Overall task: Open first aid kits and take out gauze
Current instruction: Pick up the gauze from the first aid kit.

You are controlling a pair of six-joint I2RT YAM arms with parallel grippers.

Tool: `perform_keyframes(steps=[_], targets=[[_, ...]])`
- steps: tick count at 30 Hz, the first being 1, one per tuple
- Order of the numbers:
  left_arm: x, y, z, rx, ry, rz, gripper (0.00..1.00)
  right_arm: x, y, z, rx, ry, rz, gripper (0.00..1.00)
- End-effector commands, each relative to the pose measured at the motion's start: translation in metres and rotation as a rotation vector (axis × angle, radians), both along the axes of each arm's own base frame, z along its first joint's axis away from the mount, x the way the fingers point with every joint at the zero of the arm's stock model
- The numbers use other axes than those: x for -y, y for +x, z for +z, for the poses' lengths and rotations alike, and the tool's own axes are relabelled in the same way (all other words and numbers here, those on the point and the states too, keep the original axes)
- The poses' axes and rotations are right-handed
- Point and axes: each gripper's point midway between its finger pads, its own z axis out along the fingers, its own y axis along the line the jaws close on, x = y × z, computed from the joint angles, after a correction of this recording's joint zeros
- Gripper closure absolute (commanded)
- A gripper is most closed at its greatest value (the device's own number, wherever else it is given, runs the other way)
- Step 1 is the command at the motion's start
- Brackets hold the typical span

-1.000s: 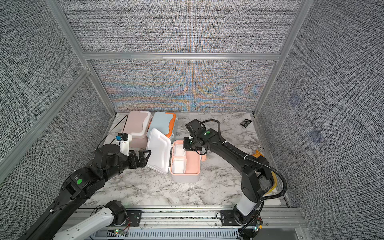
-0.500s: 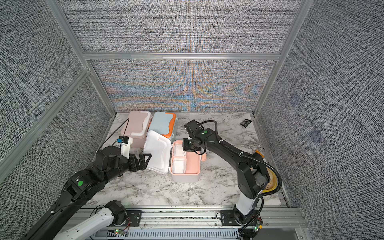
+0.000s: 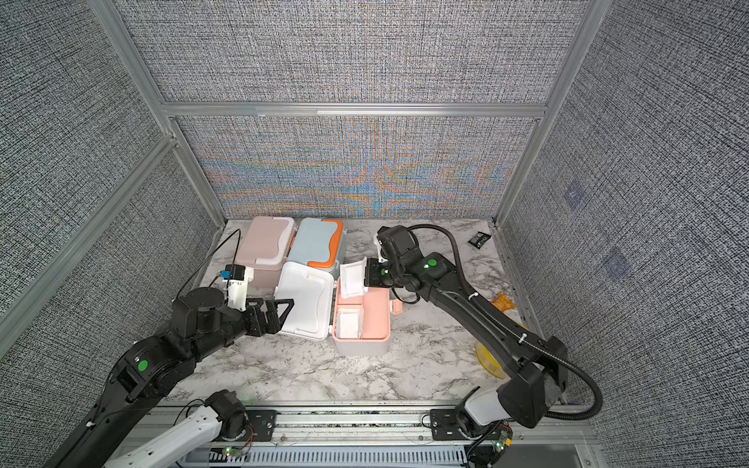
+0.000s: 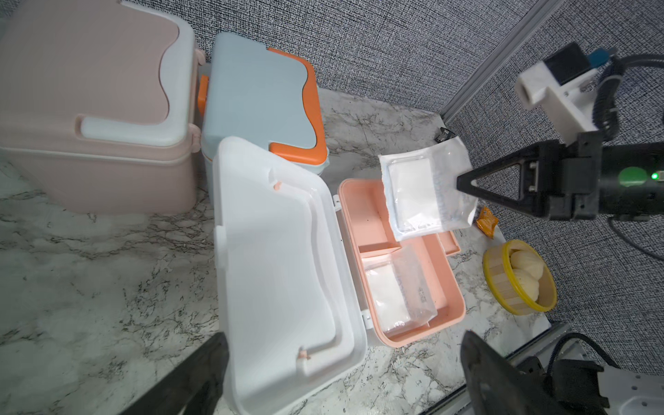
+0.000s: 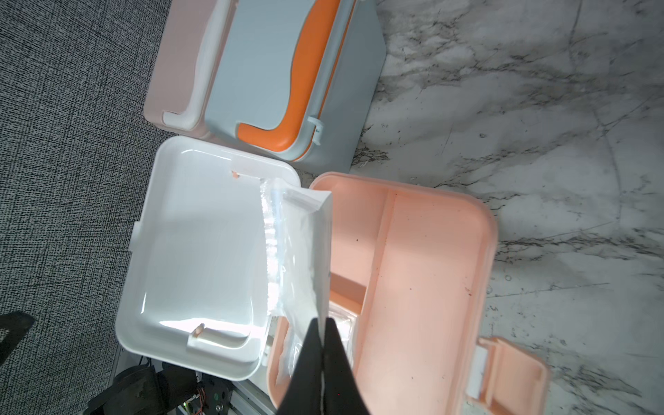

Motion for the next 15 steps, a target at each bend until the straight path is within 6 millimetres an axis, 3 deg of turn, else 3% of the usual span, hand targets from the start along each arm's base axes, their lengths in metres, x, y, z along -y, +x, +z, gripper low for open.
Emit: perform_keyframes(steps=[1,7,12,15], targets=[[0.011,-0.002,0.010,0.020,-0.048,-0.057,0.00,0.041,0.005,0.008,0.056,-0.070,-0.088,1.00],[0.024,-0.001,0.011,0.015,-0.078,-0.105,0.00,0.136,0.017,-0.008,0.040,-0.170,-0.286,1.00],[0.033,0.004,0.009,0.006,-0.082,-0.124,0.00,0.204,0.034,-0.048,-0.054,-0.272,-0.421,1.00],[0.036,0.006,0.008,0.001,-0.082,-0.131,0.00,0.234,0.046,-0.078,-0.135,-0.321,-0.465,1.00]])
